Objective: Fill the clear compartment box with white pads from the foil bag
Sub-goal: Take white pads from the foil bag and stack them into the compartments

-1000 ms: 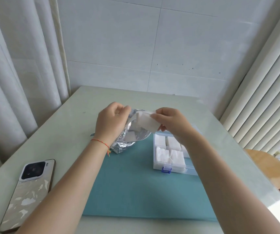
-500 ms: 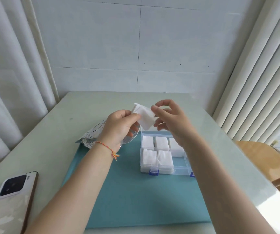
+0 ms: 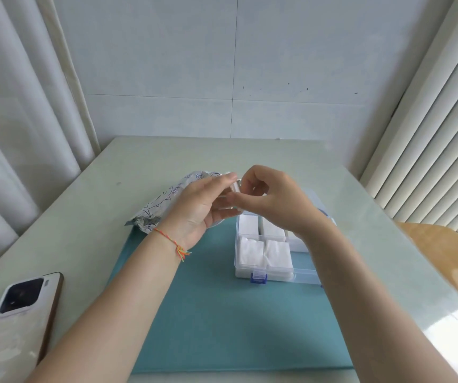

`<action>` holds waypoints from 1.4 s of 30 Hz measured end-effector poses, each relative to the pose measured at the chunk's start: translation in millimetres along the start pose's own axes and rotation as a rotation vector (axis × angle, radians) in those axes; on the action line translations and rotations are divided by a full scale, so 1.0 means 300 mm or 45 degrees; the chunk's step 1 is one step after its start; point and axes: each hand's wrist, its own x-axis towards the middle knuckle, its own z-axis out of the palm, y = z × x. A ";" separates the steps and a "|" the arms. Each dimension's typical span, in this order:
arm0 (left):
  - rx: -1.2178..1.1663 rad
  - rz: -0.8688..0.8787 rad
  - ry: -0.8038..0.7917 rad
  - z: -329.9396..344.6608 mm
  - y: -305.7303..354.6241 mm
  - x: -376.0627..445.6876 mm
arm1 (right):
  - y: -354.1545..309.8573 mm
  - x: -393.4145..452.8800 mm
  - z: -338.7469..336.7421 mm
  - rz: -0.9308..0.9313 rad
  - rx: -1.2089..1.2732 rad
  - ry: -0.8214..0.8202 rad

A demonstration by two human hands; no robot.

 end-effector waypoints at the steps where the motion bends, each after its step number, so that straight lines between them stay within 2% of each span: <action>1: -0.010 -0.014 -0.047 -0.003 0.000 0.000 | 0.002 0.001 -0.002 0.008 0.015 -0.001; 8: -0.022 -0.161 -0.119 -0.009 -0.013 0.001 | 0.008 -0.012 -0.018 -0.032 0.032 -0.079; 13: -0.141 -0.266 -0.115 -0.010 -0.017 0.005 | 0.022 -0.011 -0.017 -0.020 -0.208 -0.098; 20: -0.213 -0.334 -0.198 0.013 -0.025 -0.007 | 0.026 -0.018 -0.003 -0.050 -0.267 -0.098; 32: -0.189 -0.356 -0.111 0.020 -0.039 -0.001 | 0.011 -0.018 0.006 -0.077 -0.365 -0.100; 42: -0.261 -0.388 -0.078 0.019 -0.050 -0.001 | 0.007 -0.015 -0.013 -0.030 -0.347 -0.211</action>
